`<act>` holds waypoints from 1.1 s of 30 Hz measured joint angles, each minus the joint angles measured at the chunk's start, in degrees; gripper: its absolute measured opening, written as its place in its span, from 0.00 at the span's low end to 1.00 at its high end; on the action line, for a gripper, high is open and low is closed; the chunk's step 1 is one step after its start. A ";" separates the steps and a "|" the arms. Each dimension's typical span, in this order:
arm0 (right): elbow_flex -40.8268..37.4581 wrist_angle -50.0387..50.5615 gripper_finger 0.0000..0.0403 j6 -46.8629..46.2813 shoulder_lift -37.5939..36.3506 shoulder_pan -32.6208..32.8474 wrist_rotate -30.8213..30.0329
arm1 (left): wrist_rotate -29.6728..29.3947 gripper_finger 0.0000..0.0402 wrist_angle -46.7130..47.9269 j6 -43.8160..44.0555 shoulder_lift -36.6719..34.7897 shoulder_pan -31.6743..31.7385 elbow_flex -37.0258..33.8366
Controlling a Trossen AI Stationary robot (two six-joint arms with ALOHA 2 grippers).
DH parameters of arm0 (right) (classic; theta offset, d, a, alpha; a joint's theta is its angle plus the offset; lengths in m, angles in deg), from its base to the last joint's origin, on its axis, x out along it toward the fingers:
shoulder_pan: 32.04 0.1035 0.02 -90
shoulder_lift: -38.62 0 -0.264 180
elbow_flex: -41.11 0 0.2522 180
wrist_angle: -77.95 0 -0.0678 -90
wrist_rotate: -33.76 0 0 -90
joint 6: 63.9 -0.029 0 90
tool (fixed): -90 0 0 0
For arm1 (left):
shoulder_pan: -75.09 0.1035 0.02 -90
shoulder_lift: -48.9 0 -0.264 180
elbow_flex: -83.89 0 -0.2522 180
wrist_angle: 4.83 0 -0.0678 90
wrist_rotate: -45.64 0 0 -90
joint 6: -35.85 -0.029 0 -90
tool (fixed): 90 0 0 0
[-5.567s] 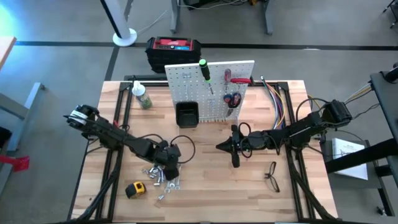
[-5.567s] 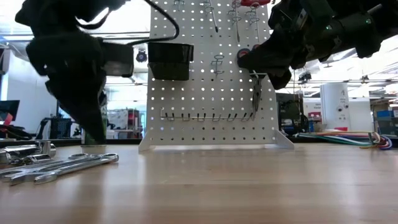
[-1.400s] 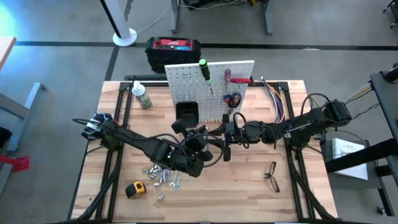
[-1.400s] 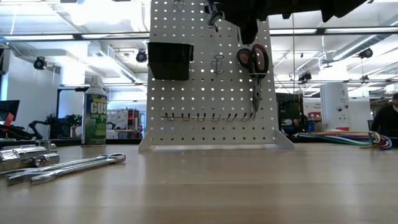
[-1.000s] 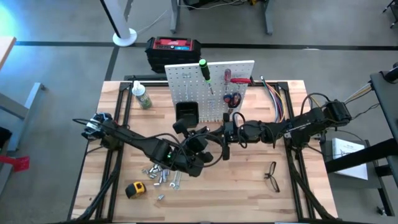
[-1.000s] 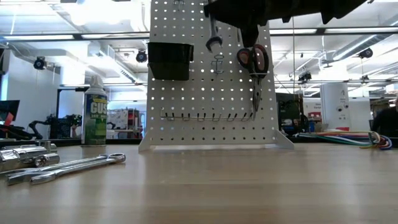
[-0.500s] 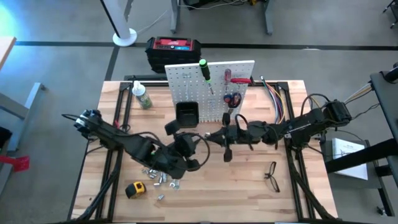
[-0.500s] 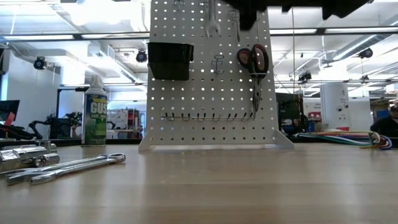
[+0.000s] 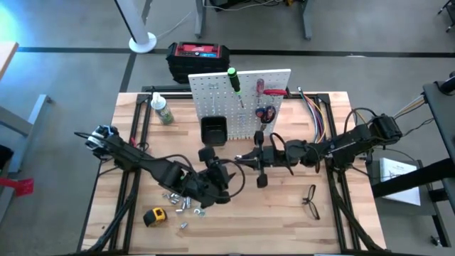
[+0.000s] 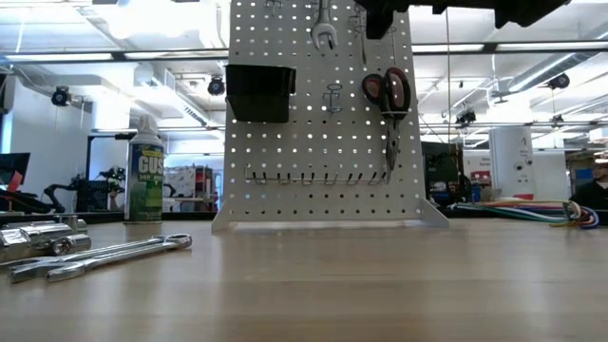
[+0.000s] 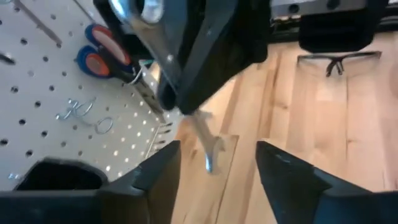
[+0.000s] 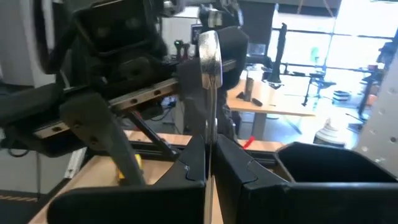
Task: Hang tools onto peg board
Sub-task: Hang the left silver wrench on the pegboard
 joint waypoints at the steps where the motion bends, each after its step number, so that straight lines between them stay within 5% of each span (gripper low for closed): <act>1: 0.00 -0.27 0.00 -0.08 0.00 0.00 0.59 | 0.11 0.52 -0.18 -0.32 0.00 0.25 -0.09; 9: 0.00 -0.52 0.00 -0.48 0.00 -0.02 1.92 | 5.62 0.50 -5.66 -1.55 0.07 2.27 -2.10; 14: -0.14 -0.32 0.00 -0.20 0.00 0.08 3.33 | 10.76 0.38 -12.79 -5.04 0.04 3.44 -4.56; 23: -1.66 -1.01 0.00 -0.30 -0.02 -0.13 4.19 | 11.32 0.08 -14.47 -1.05 -3.82 5.15 -9.02; 33: -2.75 -1.60 0.00 -1.09 0.00 -0.13 5.21 | 11.42 0.00 -28.22 0.19 -17.31 5.89 -25.45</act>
